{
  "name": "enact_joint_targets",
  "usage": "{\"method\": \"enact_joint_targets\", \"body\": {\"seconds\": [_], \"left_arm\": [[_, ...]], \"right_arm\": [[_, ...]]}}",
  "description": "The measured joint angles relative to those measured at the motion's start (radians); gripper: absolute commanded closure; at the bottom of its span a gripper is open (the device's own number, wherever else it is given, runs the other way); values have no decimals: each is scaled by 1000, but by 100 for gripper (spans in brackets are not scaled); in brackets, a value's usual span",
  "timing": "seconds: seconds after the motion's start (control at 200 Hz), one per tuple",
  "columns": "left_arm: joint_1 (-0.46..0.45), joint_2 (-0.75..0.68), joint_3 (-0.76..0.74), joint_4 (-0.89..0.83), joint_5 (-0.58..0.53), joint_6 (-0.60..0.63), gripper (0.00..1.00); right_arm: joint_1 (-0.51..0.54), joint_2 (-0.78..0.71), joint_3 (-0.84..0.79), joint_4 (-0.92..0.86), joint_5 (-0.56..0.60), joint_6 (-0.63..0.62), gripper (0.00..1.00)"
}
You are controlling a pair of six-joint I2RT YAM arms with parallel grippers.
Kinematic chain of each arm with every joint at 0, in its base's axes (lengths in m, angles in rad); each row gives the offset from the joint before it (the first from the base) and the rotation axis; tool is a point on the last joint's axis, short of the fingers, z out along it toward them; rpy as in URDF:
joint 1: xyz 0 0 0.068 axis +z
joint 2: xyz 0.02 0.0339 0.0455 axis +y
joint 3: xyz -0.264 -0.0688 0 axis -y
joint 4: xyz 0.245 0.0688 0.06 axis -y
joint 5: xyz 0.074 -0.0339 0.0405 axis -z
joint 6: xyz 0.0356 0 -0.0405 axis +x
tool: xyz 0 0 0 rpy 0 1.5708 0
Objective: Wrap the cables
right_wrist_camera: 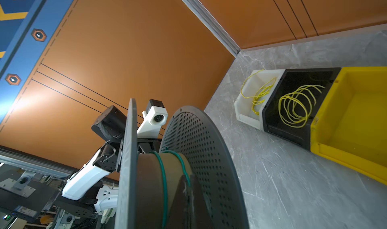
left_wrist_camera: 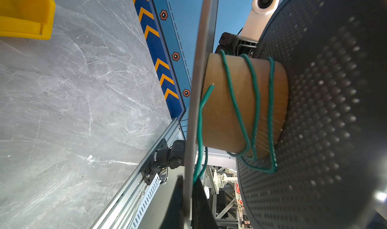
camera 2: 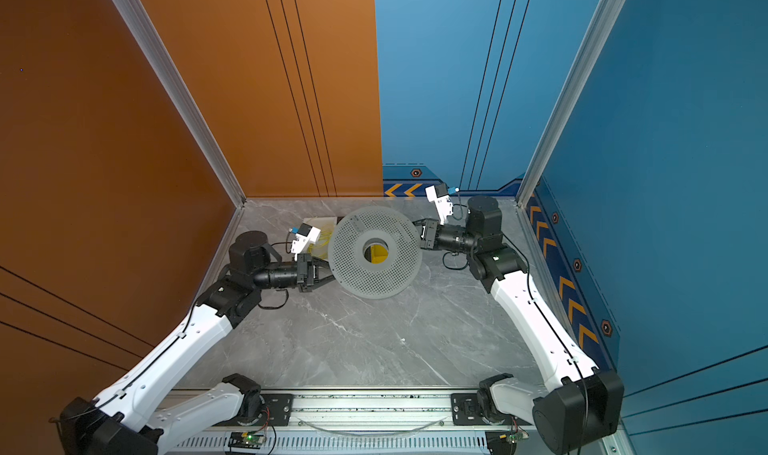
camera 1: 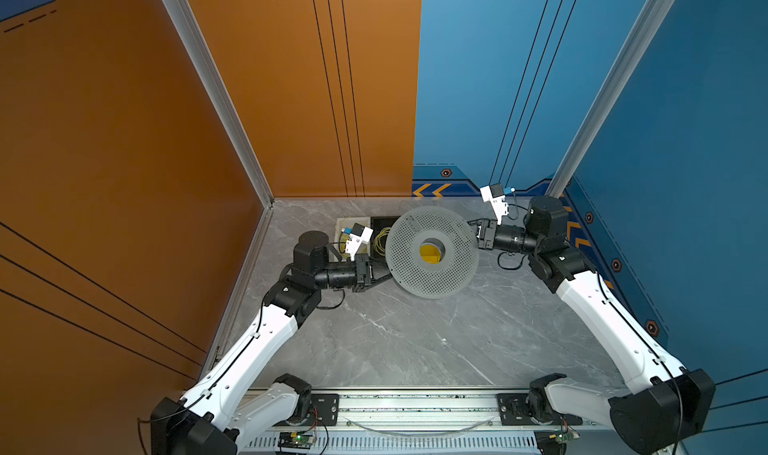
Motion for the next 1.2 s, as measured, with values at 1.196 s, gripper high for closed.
{"method": "enact_joint_targets", "body": {"seconds": [1.196], "left_arm": [[-3,5,25,273,-101,-204,100]], "right_arm": [[16,-128,24,-97,42,56,69]]}}
